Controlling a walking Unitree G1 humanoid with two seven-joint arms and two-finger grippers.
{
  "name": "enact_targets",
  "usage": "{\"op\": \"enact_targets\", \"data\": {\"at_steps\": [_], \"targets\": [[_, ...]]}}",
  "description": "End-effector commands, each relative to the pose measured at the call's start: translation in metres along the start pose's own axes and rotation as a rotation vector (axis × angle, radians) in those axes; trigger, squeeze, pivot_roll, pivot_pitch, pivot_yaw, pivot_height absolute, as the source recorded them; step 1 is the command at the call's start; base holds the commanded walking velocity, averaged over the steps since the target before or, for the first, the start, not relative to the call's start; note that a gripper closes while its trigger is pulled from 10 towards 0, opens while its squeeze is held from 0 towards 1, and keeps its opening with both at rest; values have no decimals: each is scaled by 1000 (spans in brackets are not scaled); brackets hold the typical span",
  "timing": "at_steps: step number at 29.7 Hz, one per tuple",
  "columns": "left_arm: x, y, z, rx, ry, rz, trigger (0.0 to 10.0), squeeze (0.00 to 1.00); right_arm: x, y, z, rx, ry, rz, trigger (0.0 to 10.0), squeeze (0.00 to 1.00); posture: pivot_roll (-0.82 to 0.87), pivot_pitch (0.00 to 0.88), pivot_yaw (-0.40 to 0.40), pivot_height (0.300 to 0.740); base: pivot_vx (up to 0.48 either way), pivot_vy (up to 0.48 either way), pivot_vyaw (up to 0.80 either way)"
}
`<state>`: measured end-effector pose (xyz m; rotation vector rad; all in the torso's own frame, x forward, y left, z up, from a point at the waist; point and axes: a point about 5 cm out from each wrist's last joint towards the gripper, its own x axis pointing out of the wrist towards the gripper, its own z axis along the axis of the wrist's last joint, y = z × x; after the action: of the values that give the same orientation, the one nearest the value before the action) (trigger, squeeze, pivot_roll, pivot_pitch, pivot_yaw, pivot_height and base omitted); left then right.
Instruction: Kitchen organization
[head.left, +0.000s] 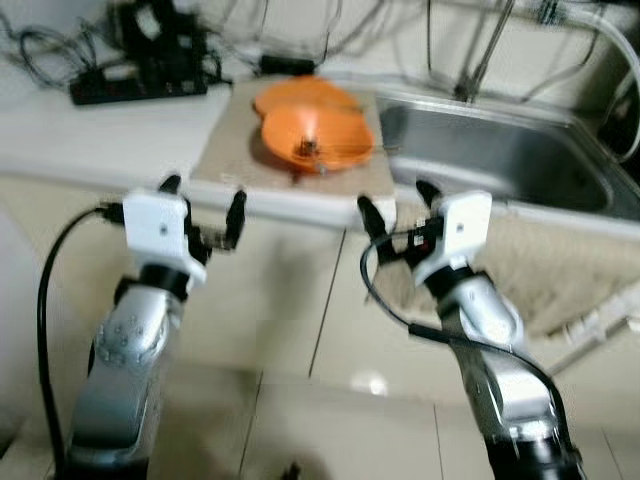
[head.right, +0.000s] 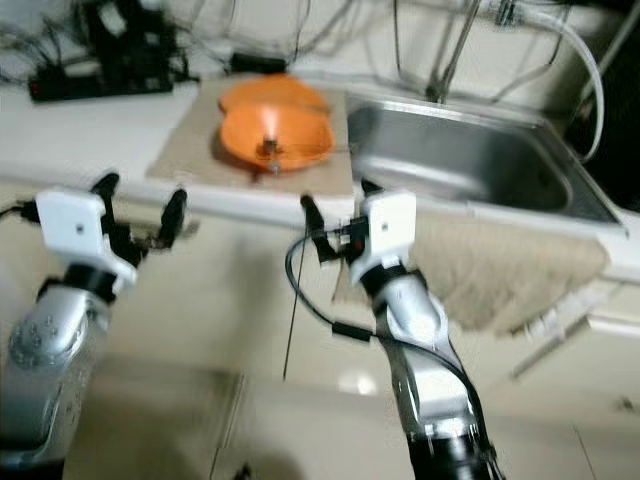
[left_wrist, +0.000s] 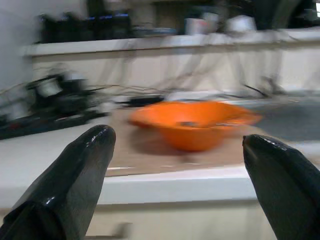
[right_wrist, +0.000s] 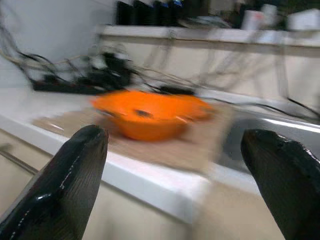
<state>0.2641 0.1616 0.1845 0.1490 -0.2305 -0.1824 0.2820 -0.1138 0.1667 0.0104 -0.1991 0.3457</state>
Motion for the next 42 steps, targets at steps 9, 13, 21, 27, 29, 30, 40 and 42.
{"op": "enact_targets", "data": {"at_steps": [9, 13, 21, 27, 29, 30, 40, 42], "targets": [[16, -7, 19, 34, -63, -104, 10000, 0, 4, -10, 16, 13, -64, -81, 10000, 0, -17, 0, -41, 740, 0, 0, 0], [19, -6, 23, 42, -78, -103, 10000, 0, 6, -13, 17, 17, -55, -95, 10000, 0, -19, 0, -39, 740, 262, 0, -103], [21, -2, 25, -13, -81, -87, 10000, 0, 11, -14, 21, 6, -68, -81, 10000, 0, -22, 0, -40, 740, 380, 0, -555], [24, 3, 32, 3, -94, -73, 10000, 0, 20, -7, 33, -6, -100, 2, 10000, 0, -18, 0, -52, 740, 409, 0, 0], [25, 4, 34, 12, -103, -72, 10000, 0, 22, -6, 35, -4, -104, 16, 10000, 0, -18, 0, -54, 740, 412, 0, 0], [25, 5, 35, 13, -105, -71, 10000, 0, 22, -6, 35, -5, -103, 20, 10000, 0, -18, 0, -56, 740, 412, 0, 0], [25, 9, 39, 43, -103, -66, 10000, 0, 20, -3, 28, 17, -66, 59, 10000, 0, -17, 0, -60, 740, 414, 0, 0], [26, 9, 42, 45, -109, -75, 10000, 0, 19, 3, 25, 14, -48, 107, 10000, 0, -18, 0, -59, 740, 422, 0, 0]]}}
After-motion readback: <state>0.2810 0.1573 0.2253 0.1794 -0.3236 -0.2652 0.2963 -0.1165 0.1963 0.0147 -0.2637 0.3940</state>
